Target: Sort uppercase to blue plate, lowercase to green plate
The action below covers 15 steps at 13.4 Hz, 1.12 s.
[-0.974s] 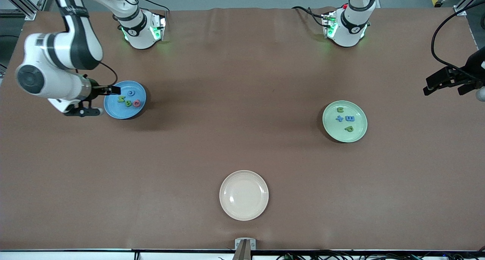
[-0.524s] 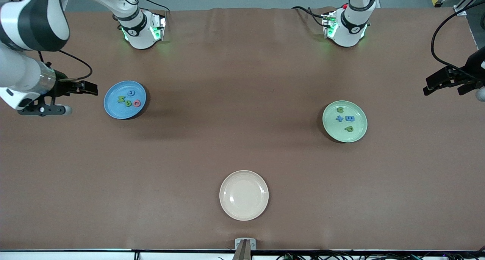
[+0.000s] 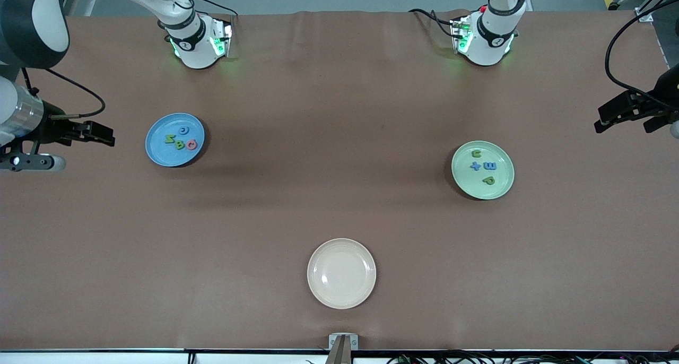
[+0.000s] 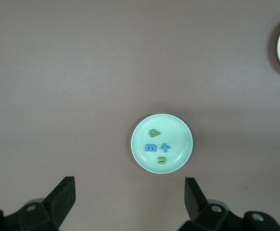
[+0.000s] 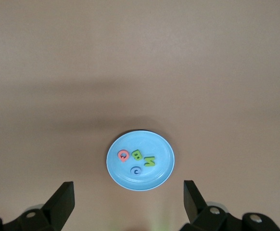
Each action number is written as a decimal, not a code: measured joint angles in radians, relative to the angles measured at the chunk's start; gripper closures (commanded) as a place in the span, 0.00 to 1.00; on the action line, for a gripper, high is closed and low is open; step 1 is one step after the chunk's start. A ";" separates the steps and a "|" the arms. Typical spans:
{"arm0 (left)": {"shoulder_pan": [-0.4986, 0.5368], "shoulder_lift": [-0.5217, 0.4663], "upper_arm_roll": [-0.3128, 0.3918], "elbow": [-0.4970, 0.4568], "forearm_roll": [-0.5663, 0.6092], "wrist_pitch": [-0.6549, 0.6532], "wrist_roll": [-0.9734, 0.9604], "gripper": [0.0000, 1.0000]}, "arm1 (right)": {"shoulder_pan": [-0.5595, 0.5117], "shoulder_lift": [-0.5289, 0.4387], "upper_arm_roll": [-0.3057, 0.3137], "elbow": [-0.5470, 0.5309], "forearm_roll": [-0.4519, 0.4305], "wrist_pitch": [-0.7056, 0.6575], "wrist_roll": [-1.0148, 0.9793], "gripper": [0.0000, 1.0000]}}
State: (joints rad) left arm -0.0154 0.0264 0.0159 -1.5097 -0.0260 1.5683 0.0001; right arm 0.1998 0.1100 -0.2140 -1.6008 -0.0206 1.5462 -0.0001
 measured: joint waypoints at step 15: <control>0.000 0.000 0.000 0.002 0.000 0.004 0.000 0.00 | -0.058 -0.050 0.022 0.069 0.014 -0.092 -0.002 0.00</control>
State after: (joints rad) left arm -0.0157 0.0264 0.0159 -1.5074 -0.0260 1.5721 0.0001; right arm 0.1421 0.0597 -0.1919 -1.5315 -0.0061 1.4544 -0.0024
